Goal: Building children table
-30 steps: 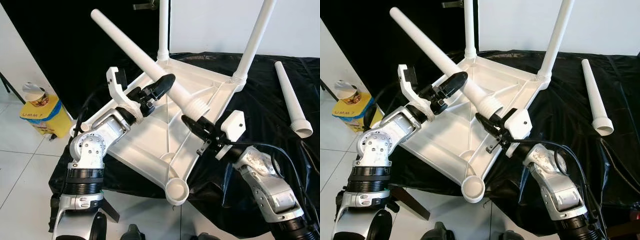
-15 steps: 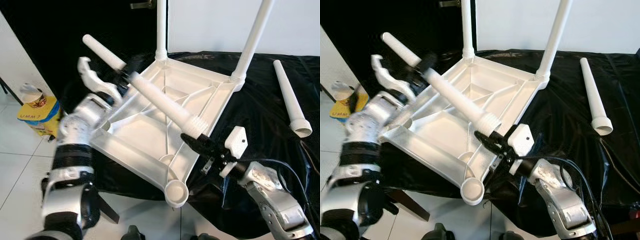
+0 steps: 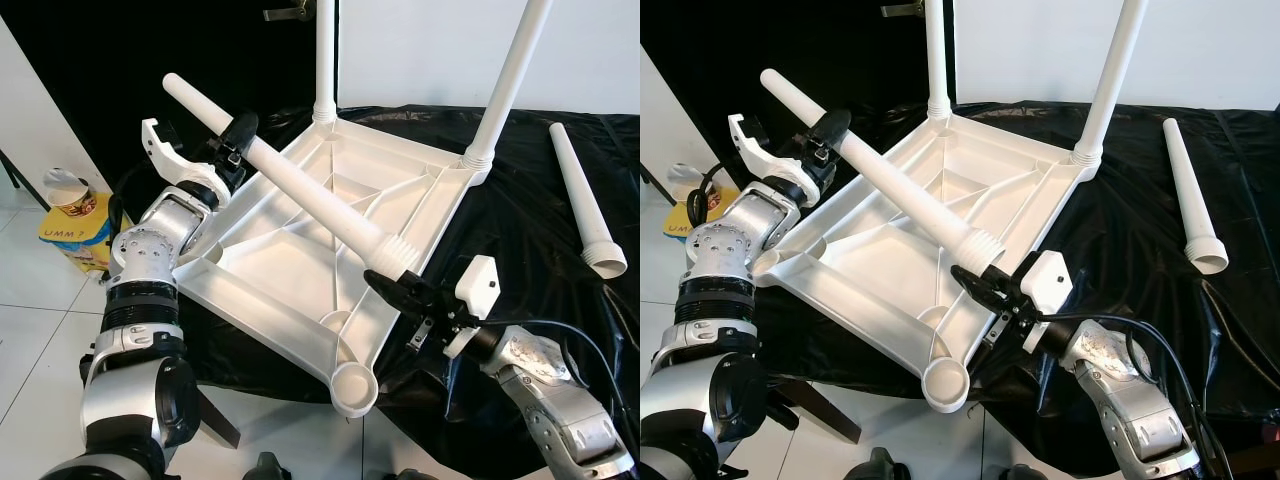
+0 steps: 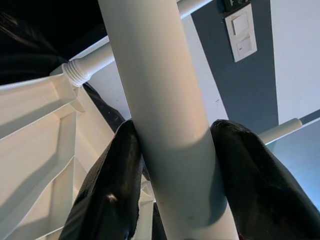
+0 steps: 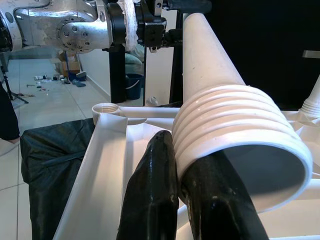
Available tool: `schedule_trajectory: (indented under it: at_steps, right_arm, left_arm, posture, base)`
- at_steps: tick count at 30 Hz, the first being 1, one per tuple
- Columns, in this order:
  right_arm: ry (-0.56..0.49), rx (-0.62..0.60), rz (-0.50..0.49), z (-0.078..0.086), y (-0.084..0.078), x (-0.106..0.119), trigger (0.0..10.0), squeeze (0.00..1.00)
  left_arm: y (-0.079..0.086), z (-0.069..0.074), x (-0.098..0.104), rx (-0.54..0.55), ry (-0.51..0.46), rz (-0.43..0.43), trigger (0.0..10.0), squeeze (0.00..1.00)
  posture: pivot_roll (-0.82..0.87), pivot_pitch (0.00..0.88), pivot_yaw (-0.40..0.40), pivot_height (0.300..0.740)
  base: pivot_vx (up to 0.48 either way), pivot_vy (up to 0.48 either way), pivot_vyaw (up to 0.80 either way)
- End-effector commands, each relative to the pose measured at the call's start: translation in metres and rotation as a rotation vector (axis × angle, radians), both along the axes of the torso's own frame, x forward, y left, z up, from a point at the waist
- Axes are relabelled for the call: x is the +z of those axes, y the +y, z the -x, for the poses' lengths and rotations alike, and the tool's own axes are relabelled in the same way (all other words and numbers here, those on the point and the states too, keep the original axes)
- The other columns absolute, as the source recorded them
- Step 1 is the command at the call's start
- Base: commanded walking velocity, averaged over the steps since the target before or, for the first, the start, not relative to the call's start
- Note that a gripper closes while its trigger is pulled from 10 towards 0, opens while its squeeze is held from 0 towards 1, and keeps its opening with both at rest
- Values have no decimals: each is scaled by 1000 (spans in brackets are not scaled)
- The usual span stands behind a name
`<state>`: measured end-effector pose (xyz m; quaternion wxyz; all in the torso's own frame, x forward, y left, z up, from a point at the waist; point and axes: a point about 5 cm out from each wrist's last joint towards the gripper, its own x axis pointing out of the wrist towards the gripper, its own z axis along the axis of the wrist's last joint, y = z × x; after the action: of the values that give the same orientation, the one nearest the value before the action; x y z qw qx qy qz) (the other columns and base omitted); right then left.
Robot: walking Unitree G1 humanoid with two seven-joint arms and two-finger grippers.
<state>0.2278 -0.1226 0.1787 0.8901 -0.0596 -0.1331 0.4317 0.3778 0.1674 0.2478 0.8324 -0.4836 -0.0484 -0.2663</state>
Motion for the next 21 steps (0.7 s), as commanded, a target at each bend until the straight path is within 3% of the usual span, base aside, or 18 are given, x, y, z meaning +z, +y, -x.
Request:
schedule_trajectory:
  at_steps: [1, 8, 9, 12, 13, 21]
  right_arm:
    - [-4, 18, 1, 1, 0, 3, 10000, 0]
    - [-14, 30, 4, -1, 3, 3, 10000, 0]
    - [-1, 34, 5, -2, 3, 2, 10000, 1000]
    - [18, 42, 1, -3, 4, 0, 10000, 1000]
    - [43, 55, 3, -2, 4, -3, 10000, 1000]
    - [77, 25, 55, -3, -2, -13, 10000, 1000]
  left_arm:
    - [-4, 2, 12, -90, -141, 23, 0, 0]
    - [-1, 2, 15, -100, -147, 56, 0, 0]
    - [0, 2, 15, -99, -145, 62, 0, 0]
    - [1, 1, 15, -98, -137, 73, 39, 0]
    - [8, -2, 14, -76, -113, 111, 10000, 0]
    - [23, -5, 17, -11, -108, 127, 10000, 0]
  posture:
    - [-46, 54, 54, 740]
    - [-38, 52, 51, 740]
    - [-34, 51, 49, 740]
    - [-31, 50, 48, 740]
    - [-29, 48, 47, 740]
    - [-27, 46, 42, 740]
  base:
    - [0, 0, 0]
    - [0, 0, 0]
    - [0, 0, 0]
    - [0, 0, 0]
    - [0, 0, 0]
    - [0, 0, 0]
